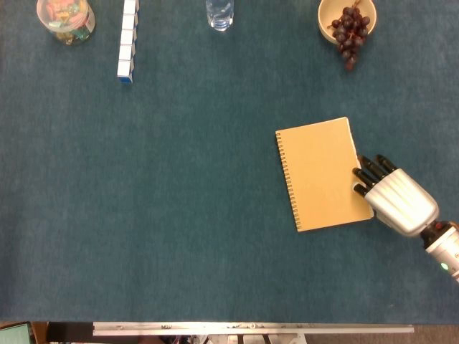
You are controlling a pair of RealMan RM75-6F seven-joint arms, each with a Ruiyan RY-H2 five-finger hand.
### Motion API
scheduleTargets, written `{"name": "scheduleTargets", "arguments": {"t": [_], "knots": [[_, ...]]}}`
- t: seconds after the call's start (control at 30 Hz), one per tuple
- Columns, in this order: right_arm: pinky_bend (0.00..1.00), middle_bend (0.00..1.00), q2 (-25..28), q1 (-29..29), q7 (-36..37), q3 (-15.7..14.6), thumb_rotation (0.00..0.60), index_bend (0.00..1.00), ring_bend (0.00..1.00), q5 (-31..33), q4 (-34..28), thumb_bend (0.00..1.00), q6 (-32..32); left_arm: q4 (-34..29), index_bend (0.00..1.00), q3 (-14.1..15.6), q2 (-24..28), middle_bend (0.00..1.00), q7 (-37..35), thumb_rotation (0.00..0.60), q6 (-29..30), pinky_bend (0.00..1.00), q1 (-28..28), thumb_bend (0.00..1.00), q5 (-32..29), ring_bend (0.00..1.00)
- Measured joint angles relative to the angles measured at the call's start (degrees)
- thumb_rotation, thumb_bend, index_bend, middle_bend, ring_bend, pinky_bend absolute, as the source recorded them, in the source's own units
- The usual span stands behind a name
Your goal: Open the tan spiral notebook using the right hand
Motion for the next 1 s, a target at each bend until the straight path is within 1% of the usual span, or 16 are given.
{"name": "scheduleTargets", "arguments": {"t": [0.13, 0.23, 0.5, 0.63, 0.73, 0.83, 1.0], "knots": [[0.23, 0.32, -1.2, 0.3, -0.3, -0.2, 0.600, 0.43, 0.15, 0.1, 1.3, 0.06, -0.2, 0.3, 0.32, 0.0, -0.1, 0.28, -0.3, 0.600, 0.0, 0.17, 0.2, 0.51, -0.1, 0.16], [0.23, 0.32, -2.3, 0.6, -0.3, -0.3, 0.600, 0.43, 0.15, 0.0, 2.3, 0.10, 0.0, 0.5, 0.32, 0.0, -0.1, 0.28, -0.6, 0.600, 0.2, 0.17, 0.3, 0.51, -0.3, 0.16], [0.23, 0.32, -3.2, 1.5, -0.3, -0.3, 0.600, 0.43, 0.15, 0.2, 2.4, 0.13, -0.1, 1.3, 0.32, -0.1, 0.0, 0.28, -1.3, 0.600, 0.3, 0.17, 0.6, 0.51, -0.6, 0.16], [0.23, 0.32, -3.3, 1.9, -0.1, -0.4, 0.600, 0.43, 0.15, 0.4, 2.5, 0.17, -0.2, 1.4, 0.32, -0.1, -0.1, 0.28, -1.4, 0.600, 0.3, 0.17, 0.6, 0.51, -0.6, 0.16], [0.23, 0.32, -3.4, 2.1, 0.4, -0.5, 0.600, 0.43, 0.15, 0.4, 2.7, 0.26, -0.1, 1.5, 0.32, -0.1, -0.1, 0.28, -1.4, 0.600, 0.2, 0.17, 0.6, 0.51, -0.7, 0.16], [0.23, 0.32, -3.5, 2.3, 1.3, -0.8, 0.600, 0.43, 0.15, 0.3, 3.2, 0.31, -0.1, 1.5, 0.32, -0.2, -0.1, 0.28, -1.4, 0.600, 0.2, 0.17, 0.6, 0.51, -0.6, 0.16], [0.23, 0.32, -4.0, 2.7, 2.2, -1.1, 0.600, 0.43, 0.15, 0.3, 4.2, 0.33, -0.1, 1.5, 0.32, -0.1, -0.1, 0.28, -1.2, 0.600, 0.1, 0.17, 0.7, 0.51, -0.6, 0.16]]}}
